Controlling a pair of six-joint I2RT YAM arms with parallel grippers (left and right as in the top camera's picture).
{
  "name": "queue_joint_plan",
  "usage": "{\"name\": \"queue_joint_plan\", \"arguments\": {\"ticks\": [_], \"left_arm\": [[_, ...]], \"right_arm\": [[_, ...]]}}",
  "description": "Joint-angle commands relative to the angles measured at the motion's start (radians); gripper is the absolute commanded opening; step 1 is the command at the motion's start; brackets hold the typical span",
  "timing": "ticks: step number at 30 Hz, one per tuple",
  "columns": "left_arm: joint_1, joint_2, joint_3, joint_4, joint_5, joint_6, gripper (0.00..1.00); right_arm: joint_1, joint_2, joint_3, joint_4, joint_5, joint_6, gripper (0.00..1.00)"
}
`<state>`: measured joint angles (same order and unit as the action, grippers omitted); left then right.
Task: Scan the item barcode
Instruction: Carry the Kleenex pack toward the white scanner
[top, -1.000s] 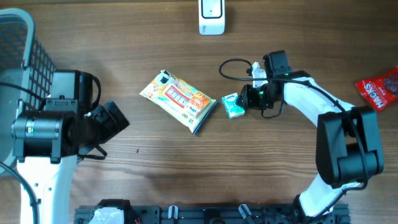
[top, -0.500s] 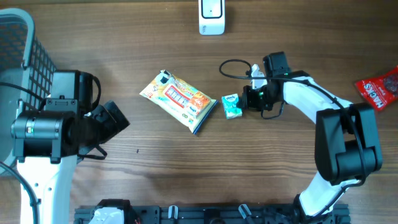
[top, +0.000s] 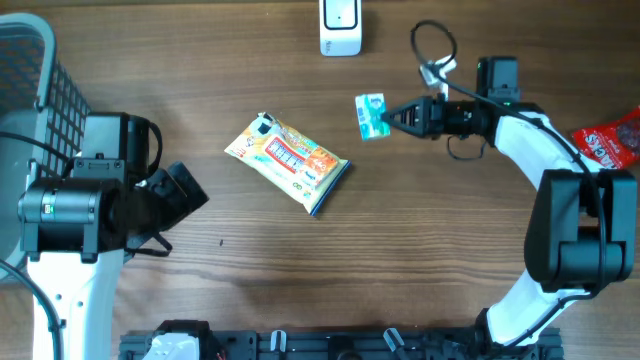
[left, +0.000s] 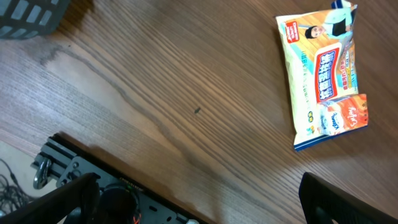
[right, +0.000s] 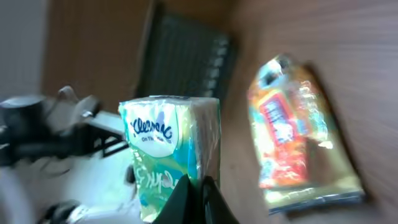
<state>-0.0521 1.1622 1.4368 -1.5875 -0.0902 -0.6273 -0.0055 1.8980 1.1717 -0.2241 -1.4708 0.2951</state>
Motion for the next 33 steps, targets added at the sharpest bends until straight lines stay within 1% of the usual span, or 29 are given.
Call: {"name": "queue_joint_plan", "arguments": {"ticks": [1,5,10,11,12,13,20,24,33], "left_arm": [[0.005,0.003,-0.002,0.000,0.004,-0.013,1.00],[0.005,0.003,-0.002,0.000,0.004,-0.013,1.00],[0.005,0.003,-0.002,0.000,0.004,-0.013,1.00],[0.005,0.003,-0.002,0.000,0.004,-0.013,1.00],[0.005,0.003,-0.002,0.000,0.004,-0.013,1.00],[0.005,0.003,-0.002,0.000,0.004,-0.013,1.00],[0.005,0.003,-0.002,0.000,0.004,-0.013,1.00],[0.005,0.003,-0.002,0.000,0.004,-0.013,1.00],[0.005,0.003,-0.002,0.000,0.004,-0.013,1.00]], "right_arm": [[0.002,-0.017,0.015,0.177,-0.152,0.306,0.04],[0.024,-0.017,0.015,0.454,-0.151,0.603,0.04],[0.102,-0.017,0.015,0.792,-0.151,0.920,0.04],[0.123,-0.017,0.015,0.890,-0.151,1.004,0.04],[0.134,-0.017,0.015,0.950,-0.151,1.053,0.04],[0.142,-0.017,0.015,0.980,-0.145,1.072,0.04],[0.144,-0.017,0.015,1.015,-0.064,1.202,0.04],[0.130,-0.017,0.015,1.025,-0.026,1.209,0.04],[0.066,-0.017,0.015,1.025,-0.031,1.226,0.04]]}}
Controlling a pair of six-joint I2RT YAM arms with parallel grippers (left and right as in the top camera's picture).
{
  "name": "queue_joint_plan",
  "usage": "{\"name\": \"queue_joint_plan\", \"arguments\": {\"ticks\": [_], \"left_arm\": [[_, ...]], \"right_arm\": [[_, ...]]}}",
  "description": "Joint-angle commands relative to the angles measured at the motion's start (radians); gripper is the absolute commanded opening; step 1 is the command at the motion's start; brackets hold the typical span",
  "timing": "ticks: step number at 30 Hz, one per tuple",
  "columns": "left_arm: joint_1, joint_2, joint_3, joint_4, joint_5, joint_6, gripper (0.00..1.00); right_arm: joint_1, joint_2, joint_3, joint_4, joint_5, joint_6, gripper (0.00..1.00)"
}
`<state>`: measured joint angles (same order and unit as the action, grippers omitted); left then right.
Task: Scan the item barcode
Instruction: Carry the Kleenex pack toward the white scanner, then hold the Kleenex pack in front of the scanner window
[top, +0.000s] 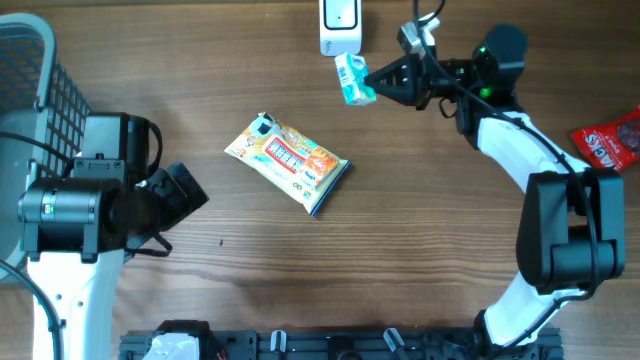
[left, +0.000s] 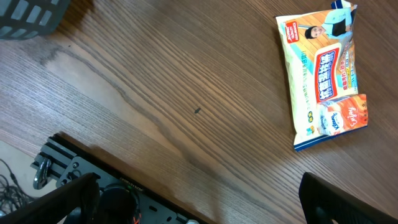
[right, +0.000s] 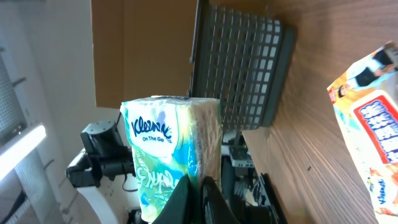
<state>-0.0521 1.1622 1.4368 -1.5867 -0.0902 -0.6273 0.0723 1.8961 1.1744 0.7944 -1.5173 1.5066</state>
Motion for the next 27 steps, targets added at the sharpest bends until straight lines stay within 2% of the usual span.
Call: {"name": "queue_joint_plan", "arguments": {"ticks": [1,7,18,23,25,27], "left_arm": [[0.005,0.003,-0.002,0.000,0.004,-0.013,1.00],[0.005,0.003,-0.002,0.000,0.004,-0.013,1.00],[0.005,0.003,-0.002,0.000,0.004,-0.013,1.00],[0.005,0.003,-0.002,0.000,0.004,-0.013,1.00],[0.005,0.003,-0.002,0.000,0.004,-0.013,1.00],[0.005,0.003,-0.002,0.000,0.004,-0.013,1.00]], "right_arm": [[-0.014,-0.015,0.012,0.006,0.018,0.015,0.04],[-0.018,-0.015,0.012,0.006,0.100,0.014,0.04],[-0.017,-0.015,0.012,0.006,0.126,-0.026,0.04],[0.013,-0.015,0.012,0.005,0.291,-0.159,0.04],[0.035,-0.015,0.012,0.002,0.353,-0.275,0.04],[0.055,-0.016,0.013,-0.207,0.454,-0.470,0.05]]}}
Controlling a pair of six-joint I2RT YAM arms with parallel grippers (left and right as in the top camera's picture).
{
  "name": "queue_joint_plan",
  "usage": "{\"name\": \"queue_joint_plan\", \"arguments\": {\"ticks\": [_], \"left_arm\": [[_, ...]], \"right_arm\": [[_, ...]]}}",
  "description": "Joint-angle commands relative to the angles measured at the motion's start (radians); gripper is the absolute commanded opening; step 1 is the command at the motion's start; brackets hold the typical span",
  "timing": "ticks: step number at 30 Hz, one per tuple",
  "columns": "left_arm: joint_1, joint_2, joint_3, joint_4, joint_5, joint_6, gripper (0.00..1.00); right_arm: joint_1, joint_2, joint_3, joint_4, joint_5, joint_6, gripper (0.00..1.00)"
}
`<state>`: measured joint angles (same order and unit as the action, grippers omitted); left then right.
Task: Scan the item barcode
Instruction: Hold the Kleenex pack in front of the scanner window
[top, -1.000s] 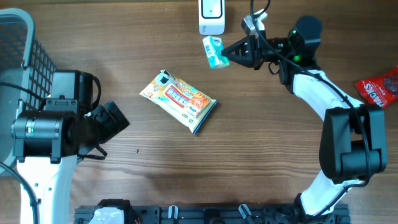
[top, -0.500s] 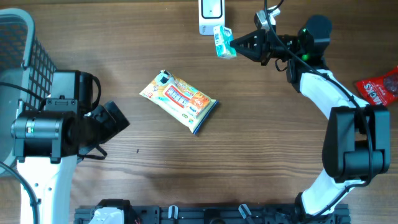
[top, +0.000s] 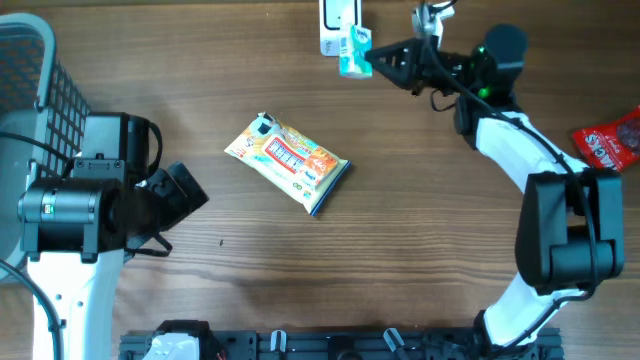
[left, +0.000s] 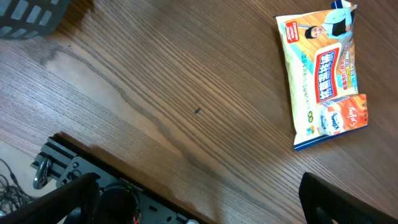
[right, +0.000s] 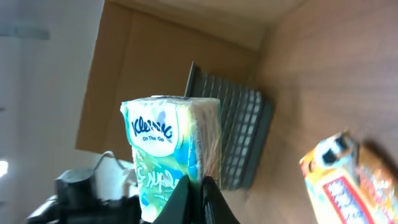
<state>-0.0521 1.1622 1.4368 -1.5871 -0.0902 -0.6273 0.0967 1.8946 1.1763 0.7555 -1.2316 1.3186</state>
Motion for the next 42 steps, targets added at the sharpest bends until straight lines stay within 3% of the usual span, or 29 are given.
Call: {"name": "queue_joint_plan", "arguments": {"ticks": [1,4,8,10,11,13,16,18,25,28,31,38,42], "left_arm": [[0.005,0.003,-0.002,0.000,0.004,-0.013,1.00],[0.005,0.003,-0.002,0.000,0.004,-0.013,1.00],[0.005,0.003,-0.002,0.000,0.004,-0.013,1.00],[0.005,0.003,-0.002,0.000,0.004,-0.013,1.00],[0.005,0.003,-0.002,0.000,0.004,-0.013,1.00],[0.005,0.003,-0.002,0.000,0.004,-0.013,1.00],[0.005,0.003,-0.002,0.000,0.004,-0.013,1.00],[0.005,0.003,-0.002,0.000,0.004,-0.013,1.00],[0.005,0.003,-0.002,0.000,0.004,-0.013,1.00],[0.005,0.003,-0.002,0.000,0.004,-0.013,1.00],[0.005,0.003,-0.002,0.000,0.004,-0.013,1.00],[0.005,0.003,-0.002,0.000,0.004,-0.013,1.00],[0.005,0.003,-0.002,0.000,0.004,-0.013,1.00]], "right_arm": [[0.038,-0.016,0.014,-0.269,0.225,-0.349,0.05],[0.074,-0.016,0.051,-0.539,0.396,-0.629,0.05],[0.119,-0.016,0.175,-0.866,0.697,-0.858,0.04],[0.161,-0.017,0.285,-1.048,0.925,-0.958,0.05],[0.208,-0.017,0.352,-1.135,1.134,-1.015,0.05],[0.266,-0.017,0.383,-1.143,1.342,-1.090,0.05],[0.363,-0.003,0.384,-1.077,1.655,-1.232,0.05],[0.432,0.045,0.384,-0.935,1.804,-1.443,0.05],[0.455,0.257,0.384,-0.291,1.940,-1.994,0.05],[0.440,0.328,0.384,-0.167,1.856,-2.178,0.05],[0.425,0.362,0.384,-0.162,1.804,-2.193,0.04],[0.395,0.387,0.384,-0.167,1.705,-1.931,0.04],[0.383,0.395,0.384,-0.172,1.617,-1.912,0.05]]}}
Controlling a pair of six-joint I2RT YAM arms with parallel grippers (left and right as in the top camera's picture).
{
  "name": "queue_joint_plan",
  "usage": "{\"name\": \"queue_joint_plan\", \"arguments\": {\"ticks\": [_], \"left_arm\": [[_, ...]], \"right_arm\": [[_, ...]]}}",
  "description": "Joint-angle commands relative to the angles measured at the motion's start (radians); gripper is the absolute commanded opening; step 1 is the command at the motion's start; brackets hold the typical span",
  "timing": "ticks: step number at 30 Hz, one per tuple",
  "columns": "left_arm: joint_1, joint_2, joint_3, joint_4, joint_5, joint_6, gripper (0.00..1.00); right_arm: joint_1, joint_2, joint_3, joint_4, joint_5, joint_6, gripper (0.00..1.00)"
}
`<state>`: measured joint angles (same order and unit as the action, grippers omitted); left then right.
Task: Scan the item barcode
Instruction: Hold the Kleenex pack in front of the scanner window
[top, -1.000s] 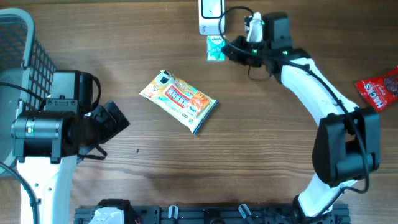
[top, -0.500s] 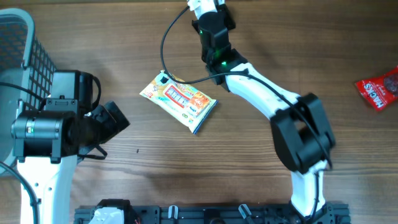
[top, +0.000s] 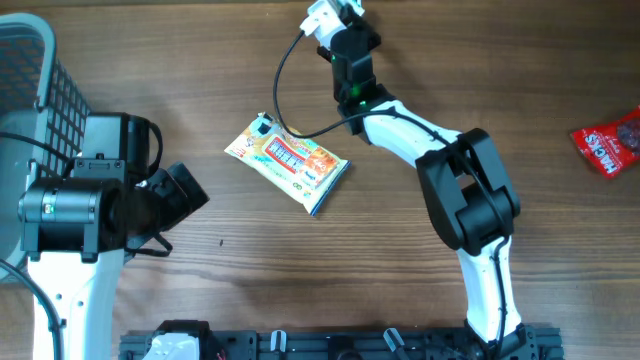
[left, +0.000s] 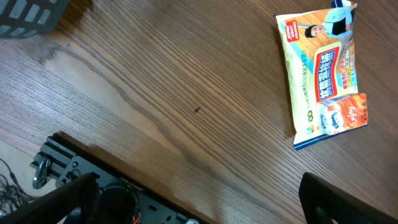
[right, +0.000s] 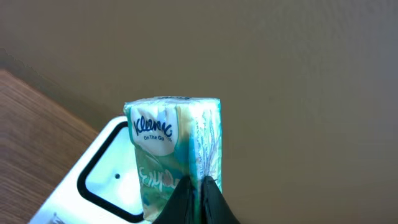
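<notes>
A green and white Kleenex tissue pack (right: 174, 143) stands upright between the fingers of my right gripper (right: 196, 194), which is shut on its lower edge. Right behind the pack is the white barcode scanner (right: 93, 186) with its black-rimmed window. In the overhead view the scanner (top: 322, 15) sits at the table's far edge, and the right wrist covers the pack. My left gripper (left: 199, 211) is open over bare table, far from both.
An orange and yellow snack packet (top: 288, 160) lies in the middle of the table. A grey wire basket (top: 30, 70) stands at the far left. A red packet (top: 608, 140) lies at the right edge. A black cable loops from the scanner.
My right arm has swung left and the tissue pack now faces the scanner's window at close range, where before it hung just to the scanner's right. The left arm has not moved.
My right gripper held the tissue pack above the table right of the snack packet. It then held the pack nearer the far edge, then beside the scanner, and now directly before the scanner window. The left arm and snack packet stayed still.
</notes>
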<state>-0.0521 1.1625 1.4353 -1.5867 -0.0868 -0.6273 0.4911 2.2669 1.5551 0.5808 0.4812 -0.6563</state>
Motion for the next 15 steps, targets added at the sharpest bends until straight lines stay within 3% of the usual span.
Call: {"name": "queue_joint_plan", "arguments": {"ticks": [1,6,15], "left_arm": [[0.005,0.003,0.000,0.000,0.000,-0.013,1.00],[0.005,0.003,0.000,0.000,0.000,-0.013,1.00],[0.005,0.003,0.000,0.000,0.000,-0.013,1.00]], "right_arm": [[-0.015,0.027,0.005,0.010,-0.122,0.045,0.04],[-0.041,0.051,0.006,0.069,-0.165,-0.079,0.04],[-0.103,0.073,0.006,0.069,-0.200,0.090,0.04]]}}
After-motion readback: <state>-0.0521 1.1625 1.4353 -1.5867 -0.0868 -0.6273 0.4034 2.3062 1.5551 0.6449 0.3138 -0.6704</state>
